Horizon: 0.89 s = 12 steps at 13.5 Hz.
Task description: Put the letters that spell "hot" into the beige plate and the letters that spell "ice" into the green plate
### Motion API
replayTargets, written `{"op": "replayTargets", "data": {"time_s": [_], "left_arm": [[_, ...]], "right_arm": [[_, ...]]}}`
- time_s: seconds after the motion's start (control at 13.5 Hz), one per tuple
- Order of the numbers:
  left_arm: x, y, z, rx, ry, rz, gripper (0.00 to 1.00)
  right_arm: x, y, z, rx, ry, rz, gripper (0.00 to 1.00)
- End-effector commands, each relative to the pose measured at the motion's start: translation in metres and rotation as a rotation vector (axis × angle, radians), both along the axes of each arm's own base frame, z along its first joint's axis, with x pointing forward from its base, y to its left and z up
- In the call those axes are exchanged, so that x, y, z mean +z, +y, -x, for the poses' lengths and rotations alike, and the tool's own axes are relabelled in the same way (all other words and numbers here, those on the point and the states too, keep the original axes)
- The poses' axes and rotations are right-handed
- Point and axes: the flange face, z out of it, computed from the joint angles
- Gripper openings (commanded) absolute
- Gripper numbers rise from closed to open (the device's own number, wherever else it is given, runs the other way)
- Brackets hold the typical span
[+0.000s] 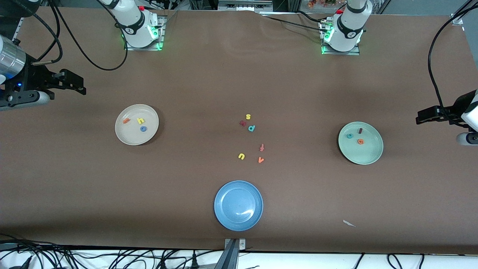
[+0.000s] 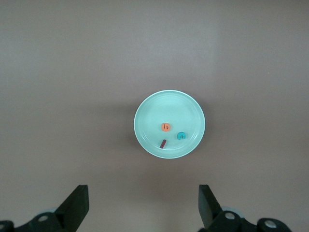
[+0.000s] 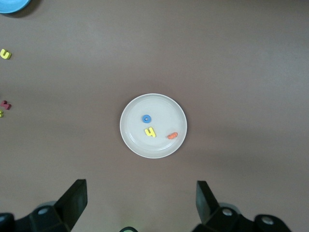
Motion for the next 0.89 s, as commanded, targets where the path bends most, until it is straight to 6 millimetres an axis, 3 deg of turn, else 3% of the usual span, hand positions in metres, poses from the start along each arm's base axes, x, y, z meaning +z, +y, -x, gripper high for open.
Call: {"op": "replayTargets", "data": {"time_s": [0.0, 0.67, 0.82], "left_arm": [[0.008, 0.003, 0.001, -0.001, -0.018, -0.021, 1.0], [0.004, -0.013, 0.0, -0.015, -0.01, -0.012, 1.0], [0.004, -0.014, 0.0, -0.017, -0.01, -0.012, 1.0]], "right_arm": [[0.007, -0.003, -0.001, -0.015, -0.003, -0.022, 1.0], [0.004, -0.017, -0.004, -0.035, -0.007, 0.014, 1.0], [0.013, -0.029, -0.006, -0.054, -0.027, 0.014, 1.0]]}}
